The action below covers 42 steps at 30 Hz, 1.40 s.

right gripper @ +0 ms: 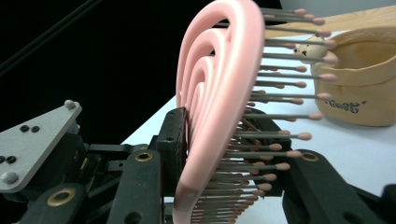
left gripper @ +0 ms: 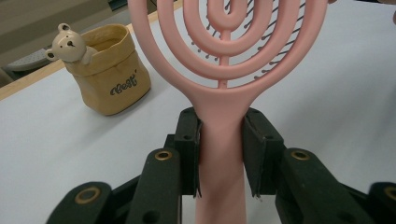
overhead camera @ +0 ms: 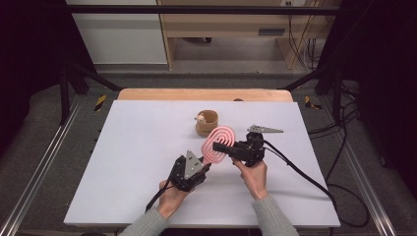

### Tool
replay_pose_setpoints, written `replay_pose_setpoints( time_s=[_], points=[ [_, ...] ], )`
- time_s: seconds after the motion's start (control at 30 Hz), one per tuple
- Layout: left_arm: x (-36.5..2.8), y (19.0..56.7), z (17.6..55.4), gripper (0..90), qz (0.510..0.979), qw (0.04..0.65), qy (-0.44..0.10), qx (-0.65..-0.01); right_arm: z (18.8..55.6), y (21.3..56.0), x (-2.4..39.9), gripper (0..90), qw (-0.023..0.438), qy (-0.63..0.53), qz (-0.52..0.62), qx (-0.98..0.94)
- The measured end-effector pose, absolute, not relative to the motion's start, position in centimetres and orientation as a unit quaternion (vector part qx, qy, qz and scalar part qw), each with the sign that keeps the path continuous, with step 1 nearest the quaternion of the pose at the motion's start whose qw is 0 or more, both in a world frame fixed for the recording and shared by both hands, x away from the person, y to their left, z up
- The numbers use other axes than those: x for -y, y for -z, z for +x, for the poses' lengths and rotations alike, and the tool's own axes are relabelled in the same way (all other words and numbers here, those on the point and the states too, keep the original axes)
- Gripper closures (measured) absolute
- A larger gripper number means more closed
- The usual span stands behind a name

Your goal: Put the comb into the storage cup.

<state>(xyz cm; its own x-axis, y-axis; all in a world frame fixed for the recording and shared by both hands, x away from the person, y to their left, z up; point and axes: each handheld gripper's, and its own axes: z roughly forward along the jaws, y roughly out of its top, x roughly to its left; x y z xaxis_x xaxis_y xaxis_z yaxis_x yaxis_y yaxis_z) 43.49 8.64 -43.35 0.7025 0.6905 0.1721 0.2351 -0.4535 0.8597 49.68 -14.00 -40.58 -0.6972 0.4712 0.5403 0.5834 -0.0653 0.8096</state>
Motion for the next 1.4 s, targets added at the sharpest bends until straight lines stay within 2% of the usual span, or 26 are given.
replay_pose_setpoints(
  time_s=[0.53,0.9,1.0,1.13,1.23,1.4],
  points=[
    [-8.7,43.4,43.5,67.4,0.813,0.441,-0.253,-0.284,49.3,40.2,13.7,62.8,0.041,0.617,-0.376,0.690],
    [-8.9,43.3,43.7,55.8,0.808,0.449,-0.249,-0.290,49.1,39.9,13.9,63.0,0.038,0.615,-0.379,0.691],
    [-9.1,43.1,43.7,50.1,0.803,0.457,-0.245,-0.294,49.1,39.8,14.1,62.9,0.029,0.616,-0.378,0.690],
    [-9.4,42.8,43.8,45.5,0.798,0.469,-0.233,-0.299,49.0,39.5,14.3,62.9,0.020,0.616,-0.381,0.690],
    [-9.8,42.5,43.9,38.5,0.795,0.476,-0.222,-0.303,49.0,39.4,14.5,63.0,0.010,0.612,-0.382,0.692],
    [-10.4,42.1,44.1,33.6,0.788,0.493,-0.202,-0.308,48.9,39.1,14.7,63.0,0.005,0.614,-0.382,0.691]
  ],
)
